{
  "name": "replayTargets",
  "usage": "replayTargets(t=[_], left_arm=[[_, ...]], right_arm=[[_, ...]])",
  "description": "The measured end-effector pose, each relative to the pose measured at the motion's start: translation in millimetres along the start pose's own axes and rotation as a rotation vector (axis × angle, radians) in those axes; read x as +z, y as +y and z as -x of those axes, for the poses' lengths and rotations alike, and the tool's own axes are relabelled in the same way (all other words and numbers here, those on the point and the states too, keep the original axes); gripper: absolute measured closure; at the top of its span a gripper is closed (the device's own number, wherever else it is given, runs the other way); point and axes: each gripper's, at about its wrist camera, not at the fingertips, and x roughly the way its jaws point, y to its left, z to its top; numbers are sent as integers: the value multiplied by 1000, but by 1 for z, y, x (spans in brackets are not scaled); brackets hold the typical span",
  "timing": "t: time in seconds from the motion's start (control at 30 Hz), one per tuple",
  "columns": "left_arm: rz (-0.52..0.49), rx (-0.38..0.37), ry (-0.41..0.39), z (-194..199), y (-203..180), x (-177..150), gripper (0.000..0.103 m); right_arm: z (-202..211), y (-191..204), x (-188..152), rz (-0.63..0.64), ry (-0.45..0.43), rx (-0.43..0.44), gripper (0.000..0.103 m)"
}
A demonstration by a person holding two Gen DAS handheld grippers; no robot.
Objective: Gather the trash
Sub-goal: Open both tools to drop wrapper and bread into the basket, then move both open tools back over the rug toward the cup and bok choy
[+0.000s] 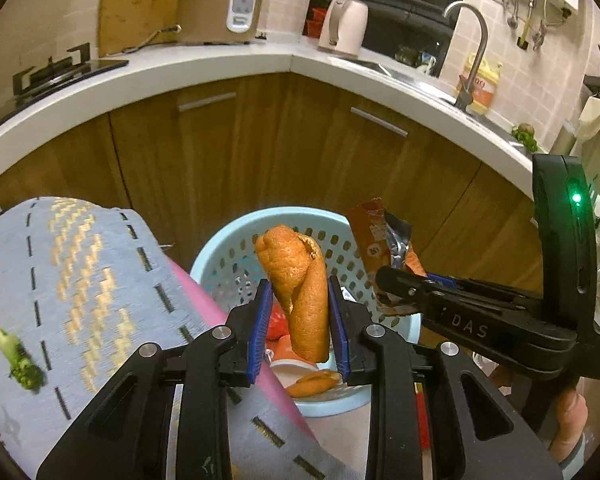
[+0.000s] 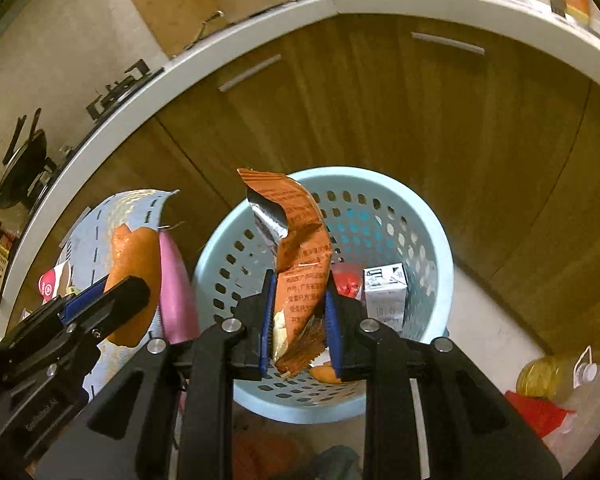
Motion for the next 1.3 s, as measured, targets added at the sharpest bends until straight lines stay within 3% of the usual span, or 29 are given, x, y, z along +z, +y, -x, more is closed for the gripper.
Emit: replayTargets(t=[0.17, 0.2, 0.27, 0.33, 0.8, 1.1, 1.3], left_arm=[[28, 7, 24, -10, 5, 2, 72], [32, 8, 25, -11, 6, 3, 66], [40, -1, 22, -10, 7, 6, 55], [42, 4, 6, -7, 8, 7, 46], [110, 7, -54, 31, 38, 0, 44], [198, 64, -142, 84, 84, -6, 44], [287, 146, -201, 124, 133, -15, 44]], right_arm=[[-8, -7, 1, -30, 22, 0, 79], [-8, -8, 1, -37, 25, 9, 77], [-10, -10, 2, -55, 28, 22, 62], [-9, -11, 4, -56, 21, 16, 55], [6, 5, 7, -35, -15, 38, 54], [24, 69, 12, 89, -56, 90, 55], [22, 125, 8, 186, -51, 141, 54]])
